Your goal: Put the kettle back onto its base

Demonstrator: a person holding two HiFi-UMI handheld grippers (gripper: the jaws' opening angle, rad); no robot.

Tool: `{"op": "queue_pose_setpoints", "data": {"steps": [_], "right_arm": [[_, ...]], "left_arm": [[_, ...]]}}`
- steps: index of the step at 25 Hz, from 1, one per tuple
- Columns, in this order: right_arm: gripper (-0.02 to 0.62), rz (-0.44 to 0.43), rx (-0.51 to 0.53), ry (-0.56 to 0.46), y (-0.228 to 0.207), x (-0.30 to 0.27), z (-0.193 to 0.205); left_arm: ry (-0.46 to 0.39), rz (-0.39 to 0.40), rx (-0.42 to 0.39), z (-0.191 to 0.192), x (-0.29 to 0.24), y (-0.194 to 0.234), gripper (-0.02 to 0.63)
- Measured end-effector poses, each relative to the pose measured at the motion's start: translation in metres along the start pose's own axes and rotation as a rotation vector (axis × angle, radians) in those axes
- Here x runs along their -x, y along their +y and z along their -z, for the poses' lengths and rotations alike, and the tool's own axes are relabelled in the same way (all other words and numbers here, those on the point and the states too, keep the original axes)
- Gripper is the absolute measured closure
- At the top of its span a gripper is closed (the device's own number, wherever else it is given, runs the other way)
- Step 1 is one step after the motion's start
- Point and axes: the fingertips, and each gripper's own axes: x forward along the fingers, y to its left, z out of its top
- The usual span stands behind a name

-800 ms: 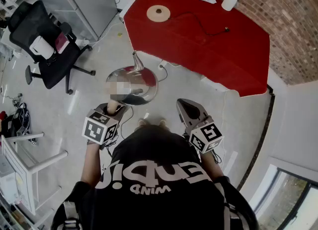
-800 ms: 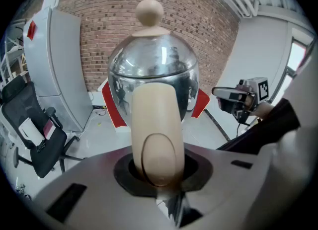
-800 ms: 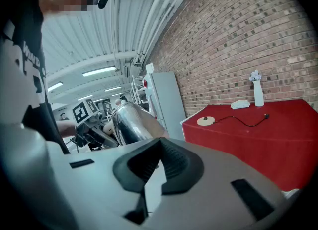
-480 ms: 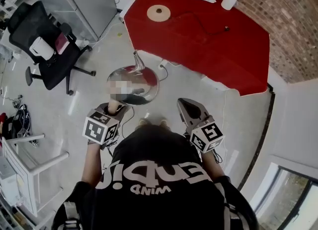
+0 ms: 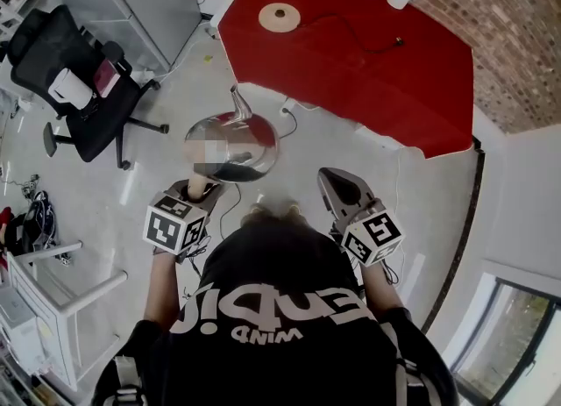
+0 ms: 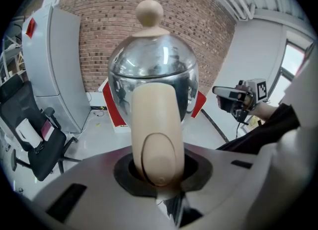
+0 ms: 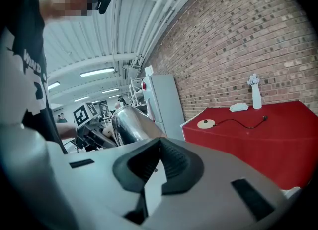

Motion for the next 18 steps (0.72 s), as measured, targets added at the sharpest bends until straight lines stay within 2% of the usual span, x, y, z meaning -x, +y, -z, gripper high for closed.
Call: {"op": "queue_pose_setpoints", "data": {"steps": [8,14,18], "right_arm": [[0.573,0.041,0.007,-0.007,0.014,-0.009,-0.001],[0.572,0.066,0.009,-0.027,0.0,-0.023,-0.006],[0.572,0.063,0.011,-0.03,-0.022,-0.041,-0.015]], "left_arm": [[-0.013,0.021,0.001,0.008,0.007,0.022,0.545],[-0.014,0.018,-0.007,0.001,-0.002,0.037,0.545],[-0.02,0.014,-0.004,-0.021,-0.016,0.051,0.544]]}}
